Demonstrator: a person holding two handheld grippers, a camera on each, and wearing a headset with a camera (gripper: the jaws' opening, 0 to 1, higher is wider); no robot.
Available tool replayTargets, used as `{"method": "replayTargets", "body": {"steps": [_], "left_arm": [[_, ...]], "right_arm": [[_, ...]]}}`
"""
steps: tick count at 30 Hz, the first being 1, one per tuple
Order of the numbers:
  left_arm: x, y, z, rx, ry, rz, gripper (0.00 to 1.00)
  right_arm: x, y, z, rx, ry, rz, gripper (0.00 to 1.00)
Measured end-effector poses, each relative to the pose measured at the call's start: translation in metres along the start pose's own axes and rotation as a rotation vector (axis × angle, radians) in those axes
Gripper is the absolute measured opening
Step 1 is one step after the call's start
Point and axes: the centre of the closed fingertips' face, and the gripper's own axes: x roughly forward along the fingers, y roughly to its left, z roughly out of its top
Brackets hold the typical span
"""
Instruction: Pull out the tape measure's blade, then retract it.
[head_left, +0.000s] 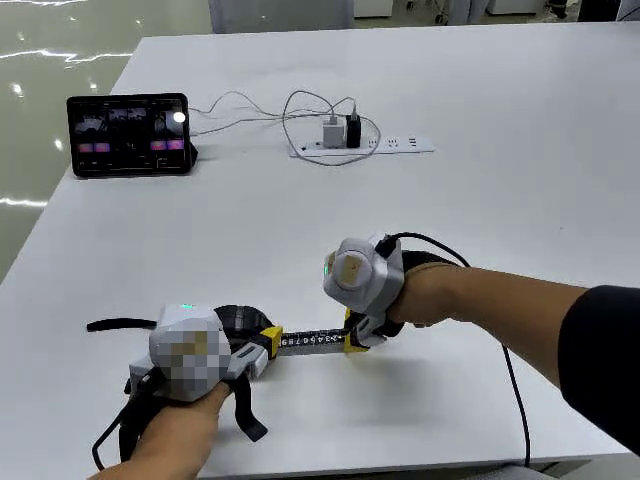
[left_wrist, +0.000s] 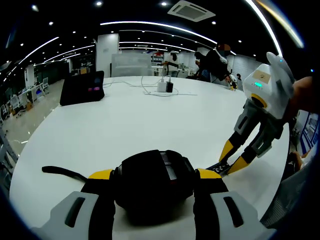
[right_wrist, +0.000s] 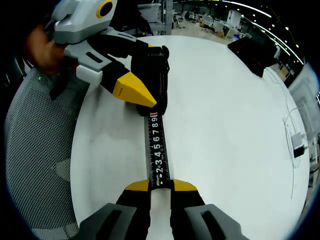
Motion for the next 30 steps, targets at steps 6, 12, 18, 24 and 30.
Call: {"method": "replayTargets", "body": {"steps": [6,12,18,24,30], "left_arm": [[0.0002,0.0004,0.0,-0.001,0.0,0.0,0.59],[-0.0004,0.0011,0.0,-0.008,-0.003,-0.006,0.59],[-0.0014,0.0022,0.0003,-0.03,-0.003,-0.018,0.58],[-0.0016,0.002,0.0007,-0.032,-0.008,-0.023,0.58],[-0.0017,0.0027,0.0009,-0.039,-0.011,-0.032,0.58]], "right_arm": [[0.0006,0.0003,0.0017,-0.002,-0.003,-0.002,0.11],[0.0015,0.0002,0.0034,-0.005,-0.012,0.001,0.1],[0.0022,0.0,0.0051,0.003,-0.049,0.014,0.1],[0.0028,0.0005,0.0076,0.006,-0.063,0.02,0.1],[0.0036,0.001,0.0102,0.006,-0.081,0.026,0.1]]}}
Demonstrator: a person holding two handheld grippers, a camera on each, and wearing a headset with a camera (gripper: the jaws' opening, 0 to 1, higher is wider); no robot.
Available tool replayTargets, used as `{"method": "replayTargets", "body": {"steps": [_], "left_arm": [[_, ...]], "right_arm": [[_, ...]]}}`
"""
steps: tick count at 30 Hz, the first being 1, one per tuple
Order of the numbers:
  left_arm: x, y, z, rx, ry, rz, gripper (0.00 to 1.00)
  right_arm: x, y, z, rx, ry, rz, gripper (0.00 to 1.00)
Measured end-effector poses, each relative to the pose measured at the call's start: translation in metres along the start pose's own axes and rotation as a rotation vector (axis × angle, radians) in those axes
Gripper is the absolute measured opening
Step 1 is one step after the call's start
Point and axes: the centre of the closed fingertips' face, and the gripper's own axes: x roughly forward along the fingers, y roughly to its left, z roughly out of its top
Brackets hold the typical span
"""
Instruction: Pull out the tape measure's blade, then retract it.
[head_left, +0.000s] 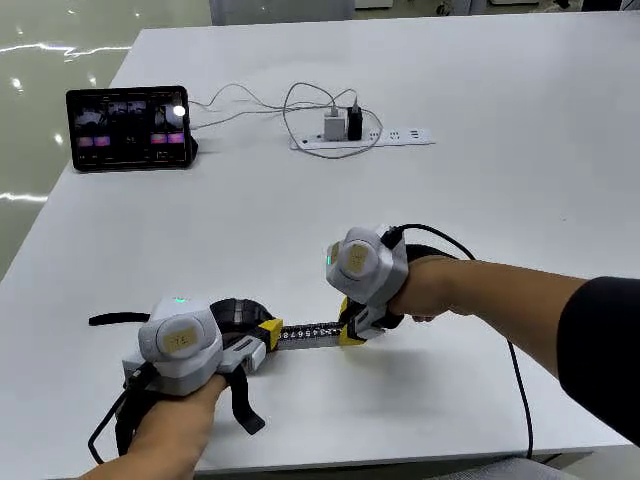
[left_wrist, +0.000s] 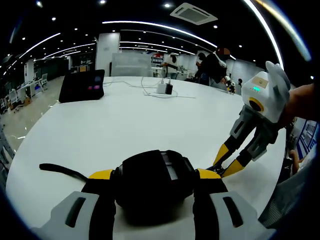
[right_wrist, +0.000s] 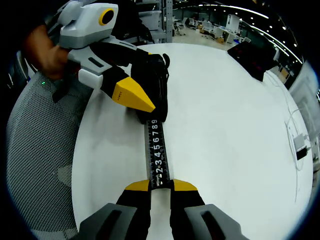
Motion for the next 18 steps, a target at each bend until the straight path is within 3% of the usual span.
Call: {"method": "replayTargets", "body": {"steps": [18], "left_arm": [[0.0,0.0,-0.001,-0.002,0.002,-0.001,0.58]], "right_arm": [[0.005,0.003,0.01,0.004,-0.014,-0.006,0.1]]}}
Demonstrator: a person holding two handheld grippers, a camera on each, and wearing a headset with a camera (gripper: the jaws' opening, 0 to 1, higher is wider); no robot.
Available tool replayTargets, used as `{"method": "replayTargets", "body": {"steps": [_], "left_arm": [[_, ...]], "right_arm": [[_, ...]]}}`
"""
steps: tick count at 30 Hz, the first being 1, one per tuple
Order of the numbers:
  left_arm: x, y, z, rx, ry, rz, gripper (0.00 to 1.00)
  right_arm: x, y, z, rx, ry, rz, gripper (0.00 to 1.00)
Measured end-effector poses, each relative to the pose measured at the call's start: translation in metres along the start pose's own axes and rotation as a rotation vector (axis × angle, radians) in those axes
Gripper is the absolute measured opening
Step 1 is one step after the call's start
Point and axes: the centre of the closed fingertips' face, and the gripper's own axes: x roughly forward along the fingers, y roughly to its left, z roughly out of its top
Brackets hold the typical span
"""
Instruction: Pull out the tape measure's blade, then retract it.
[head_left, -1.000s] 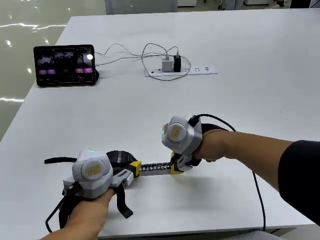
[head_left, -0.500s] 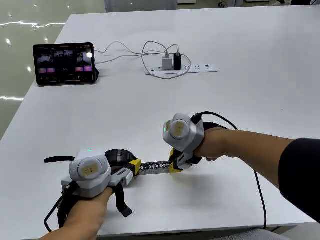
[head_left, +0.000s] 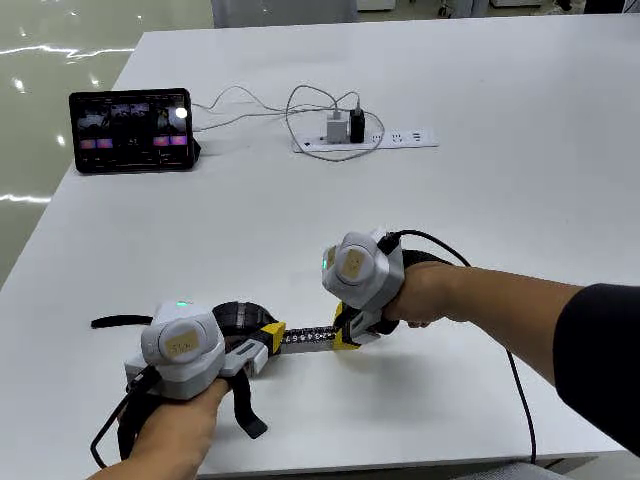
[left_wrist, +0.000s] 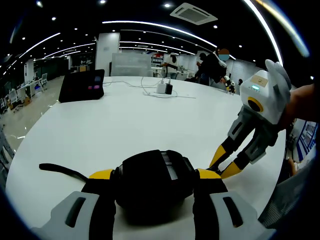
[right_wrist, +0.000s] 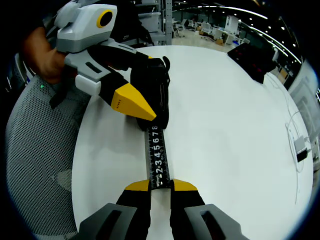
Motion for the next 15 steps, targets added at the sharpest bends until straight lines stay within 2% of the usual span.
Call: {"method": "replayTargets", "body": {"steps": [15], "left_arm": [[0.0007,0.0004,0.0003,-0.002,0.004,0.0,0.58]], "right_arm": [[0.0051,0.0007,0.0092,0.01,-0.014,-0.001,0.1]]}}
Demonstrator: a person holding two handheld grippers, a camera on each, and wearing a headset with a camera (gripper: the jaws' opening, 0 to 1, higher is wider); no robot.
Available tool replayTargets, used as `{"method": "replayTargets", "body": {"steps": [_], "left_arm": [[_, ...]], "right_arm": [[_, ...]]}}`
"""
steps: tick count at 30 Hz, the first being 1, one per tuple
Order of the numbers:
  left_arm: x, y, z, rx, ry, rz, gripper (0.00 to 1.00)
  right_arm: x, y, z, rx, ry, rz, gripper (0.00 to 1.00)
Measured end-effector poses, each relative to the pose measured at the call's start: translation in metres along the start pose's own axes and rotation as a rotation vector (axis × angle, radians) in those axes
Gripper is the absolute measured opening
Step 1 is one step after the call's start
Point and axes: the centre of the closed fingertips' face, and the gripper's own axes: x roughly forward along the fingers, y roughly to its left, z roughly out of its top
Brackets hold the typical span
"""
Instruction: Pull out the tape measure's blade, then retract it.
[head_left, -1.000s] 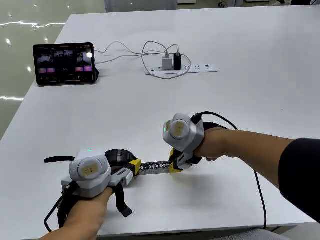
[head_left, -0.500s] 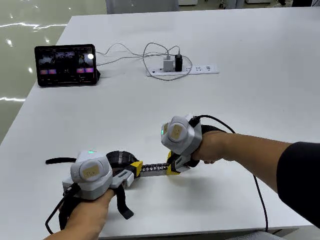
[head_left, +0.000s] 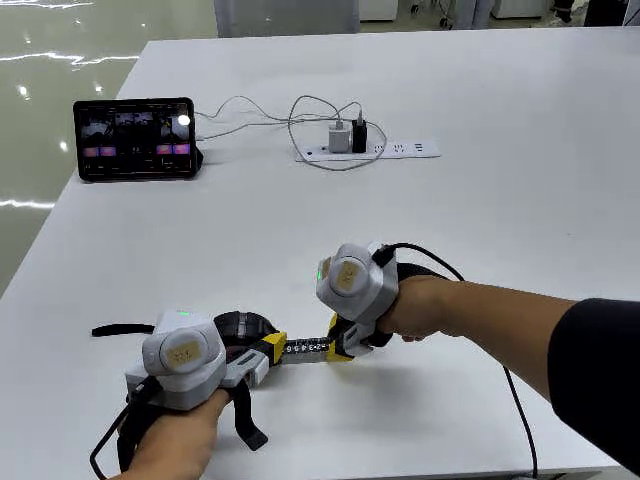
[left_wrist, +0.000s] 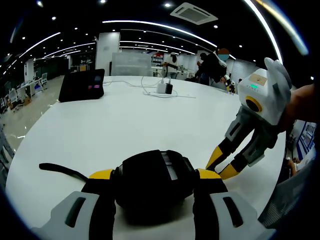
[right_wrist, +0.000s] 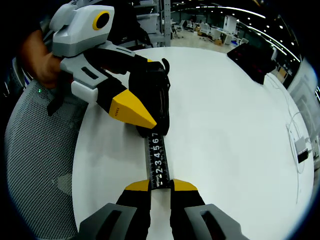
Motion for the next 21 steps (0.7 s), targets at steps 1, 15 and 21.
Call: {"method": "replayTargets", "body": {"steps": [1,15,21], "left_arm": [[0.0,0.0,0.0,0.0,0.0,0.0,0.58],[0.0,-0.001,0.0,-0.001,0.001,-0.002,0.58],[0.0,-0.001,0.0,-0.002,0.0,-0.004,0.58]], "right_arm": [[0.001,0.0,0.001,-0.001,-0.003,-0.001,0.1],[0.006,0.001,0.011,0.002,-0.012,-0.007,0.1],[0.007,0.002,0.014,0.011,-0.022,-0.009,0.1]]}}
